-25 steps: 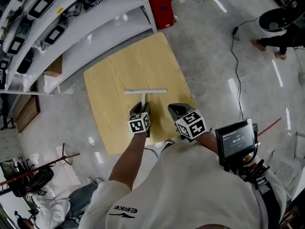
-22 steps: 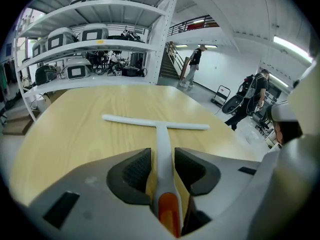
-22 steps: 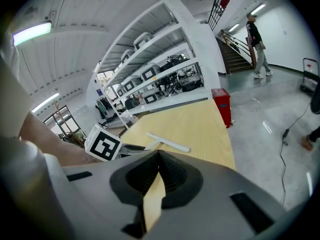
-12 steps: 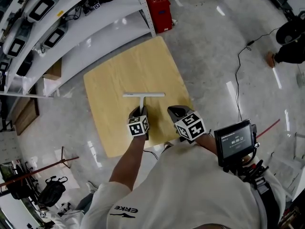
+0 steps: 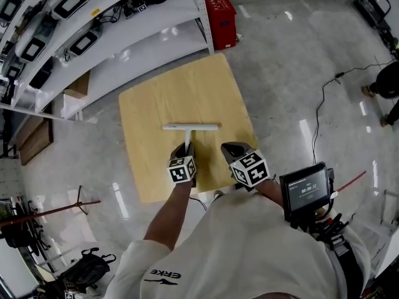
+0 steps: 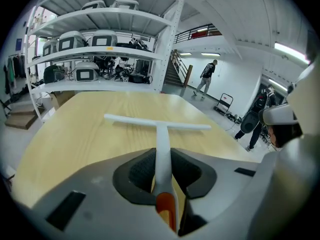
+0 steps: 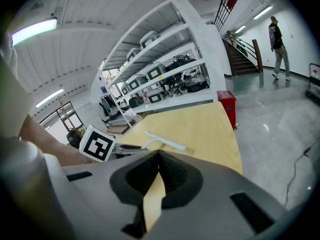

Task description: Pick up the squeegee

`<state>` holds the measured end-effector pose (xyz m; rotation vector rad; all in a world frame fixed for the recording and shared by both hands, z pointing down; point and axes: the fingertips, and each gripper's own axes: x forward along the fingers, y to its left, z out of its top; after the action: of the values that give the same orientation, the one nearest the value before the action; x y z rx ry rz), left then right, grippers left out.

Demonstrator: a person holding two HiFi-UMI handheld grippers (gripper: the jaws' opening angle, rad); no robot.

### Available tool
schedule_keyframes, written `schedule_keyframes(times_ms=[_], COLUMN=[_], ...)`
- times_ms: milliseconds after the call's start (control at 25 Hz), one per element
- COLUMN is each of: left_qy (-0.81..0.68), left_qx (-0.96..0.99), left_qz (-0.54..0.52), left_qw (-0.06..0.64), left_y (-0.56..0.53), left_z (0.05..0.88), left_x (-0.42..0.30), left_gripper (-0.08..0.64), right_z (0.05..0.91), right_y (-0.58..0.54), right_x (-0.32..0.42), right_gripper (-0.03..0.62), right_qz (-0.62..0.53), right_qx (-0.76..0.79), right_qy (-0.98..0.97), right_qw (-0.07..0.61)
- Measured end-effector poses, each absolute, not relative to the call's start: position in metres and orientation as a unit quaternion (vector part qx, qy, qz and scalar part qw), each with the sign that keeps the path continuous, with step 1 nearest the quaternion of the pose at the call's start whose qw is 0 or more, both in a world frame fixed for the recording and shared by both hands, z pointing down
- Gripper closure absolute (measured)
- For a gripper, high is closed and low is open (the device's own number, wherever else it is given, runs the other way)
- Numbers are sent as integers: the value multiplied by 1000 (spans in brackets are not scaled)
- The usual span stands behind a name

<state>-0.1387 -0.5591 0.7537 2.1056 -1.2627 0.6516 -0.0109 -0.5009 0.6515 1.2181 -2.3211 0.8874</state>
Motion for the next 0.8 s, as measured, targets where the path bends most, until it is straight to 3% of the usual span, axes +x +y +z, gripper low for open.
schedule_keyframes(times_ms=[800], left_qy=[-539], left_qx=[781], left_qz=[140], left_qw=[283], left_y=[-517], left_z=[679], left_x=[-198], left_gripper=[479], right_z=[624], right_y=[-487], right_x=[-58], right_gripper=[588], right_qz=[278], right_qx=[402], right_qy=[-853], right_qw=[181])
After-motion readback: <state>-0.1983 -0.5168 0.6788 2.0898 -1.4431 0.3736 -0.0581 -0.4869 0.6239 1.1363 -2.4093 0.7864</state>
